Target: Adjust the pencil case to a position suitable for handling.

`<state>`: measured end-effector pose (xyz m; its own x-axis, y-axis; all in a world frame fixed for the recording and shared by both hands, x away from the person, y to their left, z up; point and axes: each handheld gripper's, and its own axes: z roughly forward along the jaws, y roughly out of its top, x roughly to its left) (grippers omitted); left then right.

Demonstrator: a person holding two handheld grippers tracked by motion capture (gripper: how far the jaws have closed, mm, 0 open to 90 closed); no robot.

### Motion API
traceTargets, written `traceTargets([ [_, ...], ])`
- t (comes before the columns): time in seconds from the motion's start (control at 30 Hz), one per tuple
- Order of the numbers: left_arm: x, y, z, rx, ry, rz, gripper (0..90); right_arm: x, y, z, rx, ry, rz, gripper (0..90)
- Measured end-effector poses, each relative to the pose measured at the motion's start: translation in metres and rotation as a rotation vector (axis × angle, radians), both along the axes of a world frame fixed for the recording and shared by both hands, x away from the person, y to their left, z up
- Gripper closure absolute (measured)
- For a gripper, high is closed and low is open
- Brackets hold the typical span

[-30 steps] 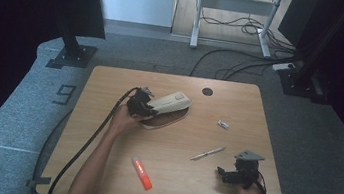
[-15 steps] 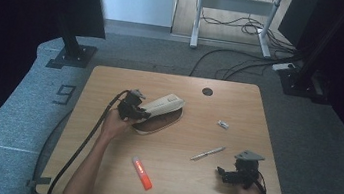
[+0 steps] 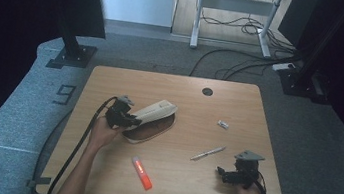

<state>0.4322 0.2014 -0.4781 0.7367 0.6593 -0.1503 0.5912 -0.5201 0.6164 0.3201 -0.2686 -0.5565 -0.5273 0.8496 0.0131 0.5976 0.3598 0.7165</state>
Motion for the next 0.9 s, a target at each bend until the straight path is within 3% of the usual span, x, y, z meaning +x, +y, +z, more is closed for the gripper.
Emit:
traceTargets([
  [0.9, -0.053, 0.034, 0.000, -0.045, -0.010, 0.034, 76.1, 0.000, 0.000, 0.000, -0.002, 0.000, 0.001, 0.0],
])
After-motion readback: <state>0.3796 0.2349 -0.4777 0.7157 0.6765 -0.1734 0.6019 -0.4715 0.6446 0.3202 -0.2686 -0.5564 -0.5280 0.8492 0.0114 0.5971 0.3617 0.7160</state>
